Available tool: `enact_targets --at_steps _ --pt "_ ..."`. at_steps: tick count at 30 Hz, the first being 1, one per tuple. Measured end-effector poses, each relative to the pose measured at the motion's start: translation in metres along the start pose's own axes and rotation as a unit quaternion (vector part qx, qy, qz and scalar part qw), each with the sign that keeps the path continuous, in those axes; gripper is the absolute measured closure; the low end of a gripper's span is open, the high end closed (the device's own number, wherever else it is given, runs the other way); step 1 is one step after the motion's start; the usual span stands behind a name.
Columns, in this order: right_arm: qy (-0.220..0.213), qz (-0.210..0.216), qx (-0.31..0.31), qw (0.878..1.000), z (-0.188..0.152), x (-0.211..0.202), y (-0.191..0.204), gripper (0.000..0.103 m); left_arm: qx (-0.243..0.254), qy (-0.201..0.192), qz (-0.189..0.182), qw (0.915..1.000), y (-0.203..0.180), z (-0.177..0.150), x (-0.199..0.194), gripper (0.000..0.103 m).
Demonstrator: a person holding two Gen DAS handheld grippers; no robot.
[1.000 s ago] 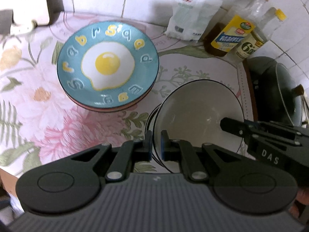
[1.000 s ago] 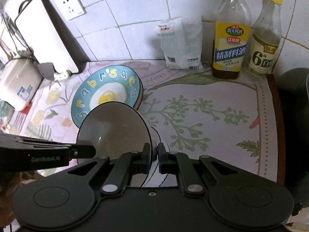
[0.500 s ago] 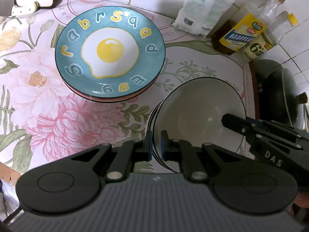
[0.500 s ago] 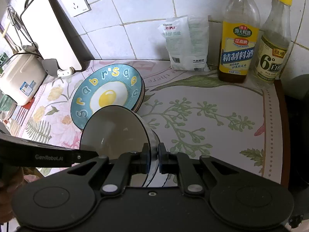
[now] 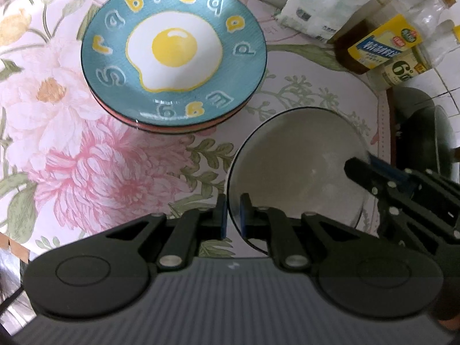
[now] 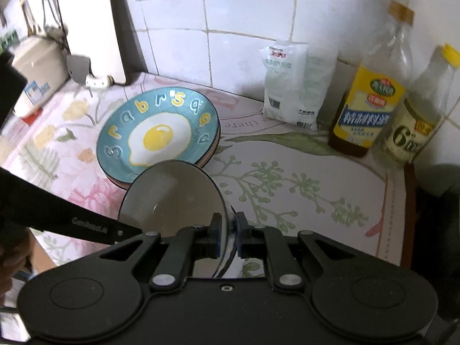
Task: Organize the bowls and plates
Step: 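Carry the held white bowl with both grippers and lower it into the nested bowls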
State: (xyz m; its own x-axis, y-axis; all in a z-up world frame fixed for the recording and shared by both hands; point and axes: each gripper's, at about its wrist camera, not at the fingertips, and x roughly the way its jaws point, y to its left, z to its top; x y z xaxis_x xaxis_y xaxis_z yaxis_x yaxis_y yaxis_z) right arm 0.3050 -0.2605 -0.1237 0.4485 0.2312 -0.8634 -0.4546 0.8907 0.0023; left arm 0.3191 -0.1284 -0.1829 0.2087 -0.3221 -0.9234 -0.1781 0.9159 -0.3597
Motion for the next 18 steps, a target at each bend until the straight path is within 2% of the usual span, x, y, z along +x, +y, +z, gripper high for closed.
enact_targets --at_steps 5,9,13,16,18 --pt "0.004 -0.016 -0.031 0.999 0.003 0.006 0.007 0.09 0.001 0.001 0.001 1.0 0.0 0.0 0.002 0.096" --pt "0.0 -0.011 -0.024 1.0 0.002 0.008 0.003 0.09 -0.005 0.005 -0.001 1.0 0.001 0.0 0.005 0.095" --pt "-0.012 0.017 0.014 1.0 -0.002 0.005 -0.008 0.087 0.037 0.001 -0.003 0.9993 -0.003 -0.003 0.005 0.091" --pt "-0.024 0.034 0.03 0.999 -0.008 0.0 -0.013 0.087 0.04 0.006 -0.016 0.9991 -0.002 -0.006 0.0 0.09" --pt "-0.044 0.046 0.035 0.997 -0.012 -0.008 -0.015 0.087 0.022 0.009 -0.027 0.9993 0.001 -0.009 -0.006 0.09"
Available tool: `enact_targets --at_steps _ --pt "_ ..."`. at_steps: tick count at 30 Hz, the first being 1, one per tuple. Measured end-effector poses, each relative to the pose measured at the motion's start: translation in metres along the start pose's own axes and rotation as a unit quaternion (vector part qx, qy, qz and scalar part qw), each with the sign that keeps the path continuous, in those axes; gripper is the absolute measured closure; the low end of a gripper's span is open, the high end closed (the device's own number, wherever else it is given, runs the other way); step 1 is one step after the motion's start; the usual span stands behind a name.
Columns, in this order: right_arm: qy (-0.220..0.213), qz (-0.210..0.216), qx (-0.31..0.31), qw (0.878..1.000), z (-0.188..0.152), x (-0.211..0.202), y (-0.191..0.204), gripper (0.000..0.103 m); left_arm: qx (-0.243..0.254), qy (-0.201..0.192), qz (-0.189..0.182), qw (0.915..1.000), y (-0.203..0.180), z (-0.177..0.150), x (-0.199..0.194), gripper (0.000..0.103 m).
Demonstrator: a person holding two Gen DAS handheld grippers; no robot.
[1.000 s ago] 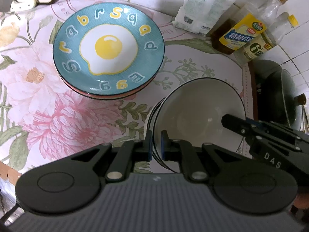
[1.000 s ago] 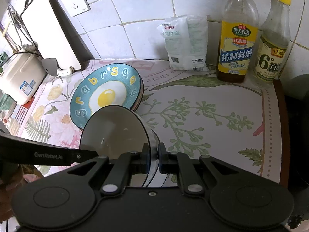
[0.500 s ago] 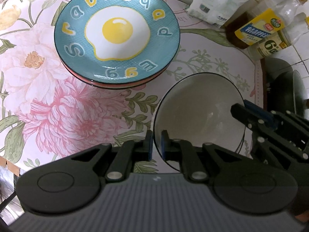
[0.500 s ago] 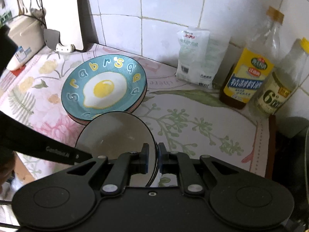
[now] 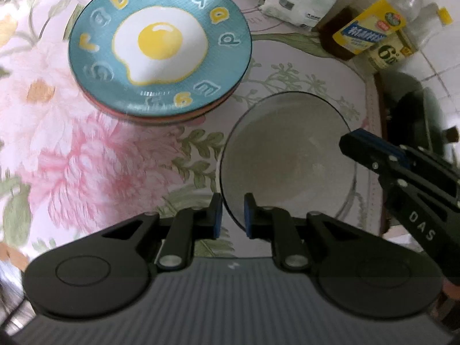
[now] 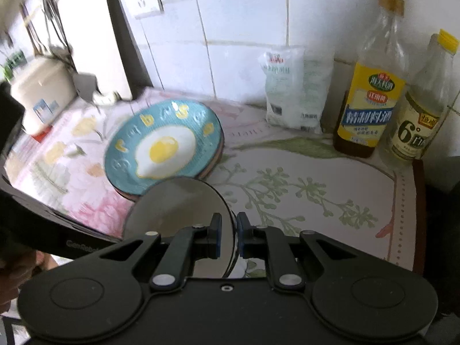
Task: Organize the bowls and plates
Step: 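Carry the held white bowl with both grippers and lower it into the nested bowls, then open both grippers to release the bowl onto the nested bowls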
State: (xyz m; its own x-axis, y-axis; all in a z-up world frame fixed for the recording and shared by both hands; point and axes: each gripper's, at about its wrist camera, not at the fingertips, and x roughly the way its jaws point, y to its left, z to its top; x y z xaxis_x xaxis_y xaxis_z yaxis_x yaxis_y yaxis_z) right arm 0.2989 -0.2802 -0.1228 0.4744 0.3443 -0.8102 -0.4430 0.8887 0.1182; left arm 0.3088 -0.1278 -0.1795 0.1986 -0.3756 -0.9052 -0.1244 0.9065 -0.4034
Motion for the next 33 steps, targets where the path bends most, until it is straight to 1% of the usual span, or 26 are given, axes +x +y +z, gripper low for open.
enact_targets --at_steps 2,4,7,10,12,14,16,18,21,23,24,25,27,28,30,32,33 --pt "-0.018 0.0 0.007 1.0 -0.004 -0.01 0.0 0.087 -0.01 -0.008 -0.011 0.9999 0.001 -0.005 -0.009 0.09" --pt "-0.033 -0.016 0.02 0.999 -0.008 -0.021 0.0 0.086 -0.007 -0.017 -0.012 0.9998 -0.001 -0.01 -0.02 0.09" --pt "-0.055 -0.021 0.043 0.997 -0.015 -0.039 0.002 0.083 0.007 -0.039 -0.024 0.9989 -0.003 -0.02 -0.04 0.09" --pt "-0.085 -0.026 0.049 0.995 -0.026 -0.057 0.011 0.081 0.038 -0.078 -0.031 0.9957 -0.009 -0.036 -0.063 0.09" --pt "-0.108 -0.021 0.05 0.993 -0.036 -0.071 0.02 0.076 0.067 -0.106 -0.029 0.9916 -0.015 -0.048 -0.076 0.09" --pt "-0.127 -0.021 0.049 0.99 -0.047 -0.082 0.031 0.073 0.089 -0.126 -0.038 0.9872 -0.018 -0.059 -0.086 0.09" --pt "-0.142 -0.018 0.047 0.989 -0.058 -0.091 0.04 0.072 0.111 -0.143 -0.048 0.9822 -0.021 -0.071 -0.094 0.09" --pt "-0.153 -0.015 0.048 0.987 -0.068 -0.098 0.048 0.065 0.13 -0.161 -0.054 0.9768 -0.024 -0.081 -0.1 0.09" --pt "-0.17 -0.023 0.051 0.984 -0.088 -0.105 0.059 0.062 0.158 -0.186 -0.055 0.9682 -0.026 -0.096 -0.105 0.09" --pt "-0.177 -0.03 0.049 0.983 -0.1 -0.109 0.066 0.061 0.169 -0.197 -0.059 0.9639 -0.026 -0.104 -0.107 0.089" --pt "-0.179 -0.032 0.047 0.982 -0.106 -0.111 0.068 0.058 0.172 -0.201 -0.065 0.9622 -0.025 -0.108 -0.108 0.088" --pt "-0.182 -0.034 0.046 0.982 -0.111 -0.114 0.071 0.056 0.173 -0.203 -0.072 0.961 -0.024 -0.112 -0.109 0.086" --pt "-0.186 -0.033 0.044 0.981 -0.121 -0.117 0.073 0.049 0.173 -0.205 -0.083 0.9598 -0.02 -0.119 -0.111 0.086" --pt "-0.186 -0.033 0.044 0.981 -0.126 -0.118 0.073 0.049 0.173 -0.205 -0.087 0.9593 -0.018 -0.122 -0.111 0.085" --pt "-0.185 -0.033 0.045 0.981 -0.134 -0.119 0.073 0.044 0.178 -0.206 -0.086 0.9582 -0.015 -0.127 -0.108 0.084" --pt "-0.185 -0.038 0.045 0.981 -0.141 -0.117 0.072 0.041 0.187 -0.208 -0.082 0.9567 -0.013 -0.132 -0.104 0.079" --pt "-0.185 -0.04 0.045 0.981 -0.144 -0.116 0.071 0.038 0.191 -0.208 -0.082 0.9556 -0.012 -0.133 -0.101 0.076"
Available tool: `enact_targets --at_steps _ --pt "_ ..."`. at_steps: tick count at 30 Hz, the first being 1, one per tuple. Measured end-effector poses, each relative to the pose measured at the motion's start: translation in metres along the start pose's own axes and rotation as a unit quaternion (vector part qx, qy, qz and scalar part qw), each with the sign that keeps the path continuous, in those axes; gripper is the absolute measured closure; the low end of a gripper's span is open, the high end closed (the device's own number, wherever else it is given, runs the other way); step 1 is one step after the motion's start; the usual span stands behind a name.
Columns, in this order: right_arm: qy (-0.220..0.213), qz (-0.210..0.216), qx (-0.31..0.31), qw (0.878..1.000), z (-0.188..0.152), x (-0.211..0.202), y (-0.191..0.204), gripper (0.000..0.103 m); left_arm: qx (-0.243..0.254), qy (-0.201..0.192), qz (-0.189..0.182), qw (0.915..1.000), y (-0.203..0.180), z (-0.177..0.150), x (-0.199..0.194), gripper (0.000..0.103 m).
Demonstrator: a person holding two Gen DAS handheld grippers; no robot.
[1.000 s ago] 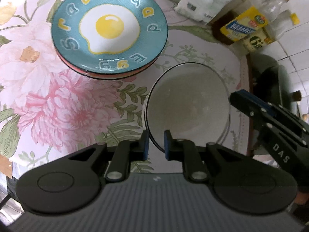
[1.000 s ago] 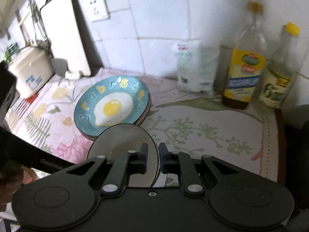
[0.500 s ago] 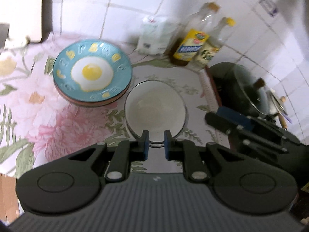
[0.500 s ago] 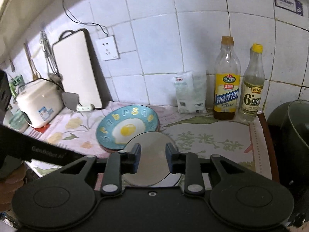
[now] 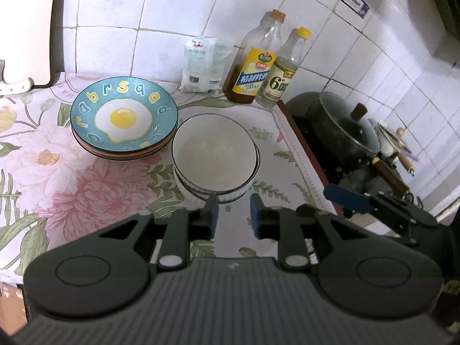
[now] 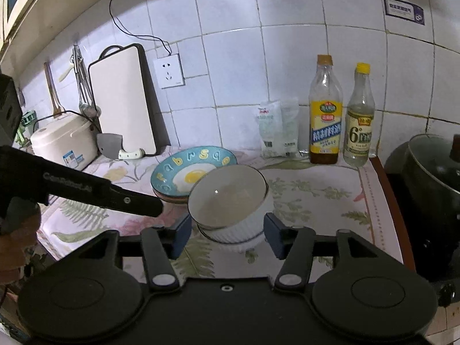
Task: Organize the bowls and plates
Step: 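Open both grippers to release the bowl onto the nested bowls, then close both grippers on the rim of the nested white bowls and lift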
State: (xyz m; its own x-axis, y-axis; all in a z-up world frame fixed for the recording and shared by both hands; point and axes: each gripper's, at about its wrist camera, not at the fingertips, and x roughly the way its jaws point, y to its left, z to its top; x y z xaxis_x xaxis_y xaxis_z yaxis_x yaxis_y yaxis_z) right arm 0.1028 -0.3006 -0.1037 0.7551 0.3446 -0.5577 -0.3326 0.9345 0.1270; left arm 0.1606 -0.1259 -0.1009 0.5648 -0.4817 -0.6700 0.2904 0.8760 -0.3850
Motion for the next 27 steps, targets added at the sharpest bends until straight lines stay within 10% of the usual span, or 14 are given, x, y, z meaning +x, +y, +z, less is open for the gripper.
enact_targets --at_steps 9,27 --pt "-0.007 -0.005 -0.022 1.0 -0.041 0.03 -0.005 0.006 -0.034 -0.013 -0.035 0.9987 0.024 -0.027 0.022 0.047" --pt "0.021 -0.036 -0.075 0.996 -0.081 0.149 -0.005 0.004 -0.185 -0.004 -0.085 0.9791 0.099 -0.012 0.124 0.039"
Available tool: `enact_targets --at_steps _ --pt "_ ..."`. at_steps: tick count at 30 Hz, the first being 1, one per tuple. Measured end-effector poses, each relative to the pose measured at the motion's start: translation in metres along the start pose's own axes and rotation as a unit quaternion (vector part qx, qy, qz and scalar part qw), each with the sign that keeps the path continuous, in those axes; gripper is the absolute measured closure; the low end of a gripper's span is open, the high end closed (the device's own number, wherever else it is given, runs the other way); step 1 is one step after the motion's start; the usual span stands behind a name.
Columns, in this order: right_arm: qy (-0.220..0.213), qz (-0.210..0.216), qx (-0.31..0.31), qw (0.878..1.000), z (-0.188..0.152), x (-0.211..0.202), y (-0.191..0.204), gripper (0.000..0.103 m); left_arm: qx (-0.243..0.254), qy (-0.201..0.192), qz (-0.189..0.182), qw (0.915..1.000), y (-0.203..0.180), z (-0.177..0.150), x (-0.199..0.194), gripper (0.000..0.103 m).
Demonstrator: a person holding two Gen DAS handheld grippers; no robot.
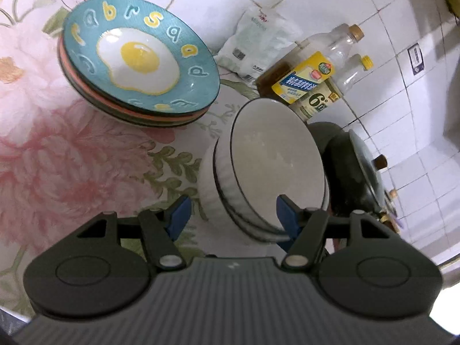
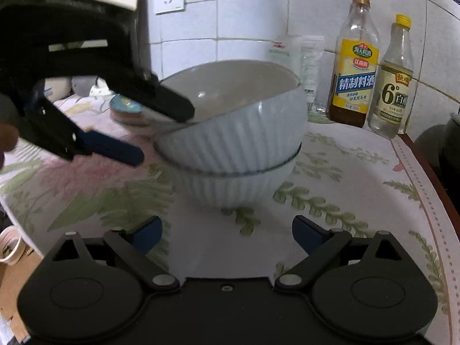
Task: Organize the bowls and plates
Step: 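Close both grippers on the rim of the nested white bowls and lift, then carry the nested white bowls with both grippers onto the blue egg plate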
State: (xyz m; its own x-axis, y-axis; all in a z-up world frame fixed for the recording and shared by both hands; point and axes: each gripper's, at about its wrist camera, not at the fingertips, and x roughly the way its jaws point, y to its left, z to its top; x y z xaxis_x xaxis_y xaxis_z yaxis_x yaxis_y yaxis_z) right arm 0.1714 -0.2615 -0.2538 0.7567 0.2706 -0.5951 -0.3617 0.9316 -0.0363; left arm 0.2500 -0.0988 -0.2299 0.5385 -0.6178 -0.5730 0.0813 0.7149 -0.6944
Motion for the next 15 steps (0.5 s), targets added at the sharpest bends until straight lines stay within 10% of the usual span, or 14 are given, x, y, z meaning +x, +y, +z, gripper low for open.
enact_targets --at_steps 15 --pt "0.0 0.031 -0.019 0.999 0.032 0.037 -0.005 0.0 0.017 0.045 0.012 0.9988 0.009 0.031 0.042 0.065"
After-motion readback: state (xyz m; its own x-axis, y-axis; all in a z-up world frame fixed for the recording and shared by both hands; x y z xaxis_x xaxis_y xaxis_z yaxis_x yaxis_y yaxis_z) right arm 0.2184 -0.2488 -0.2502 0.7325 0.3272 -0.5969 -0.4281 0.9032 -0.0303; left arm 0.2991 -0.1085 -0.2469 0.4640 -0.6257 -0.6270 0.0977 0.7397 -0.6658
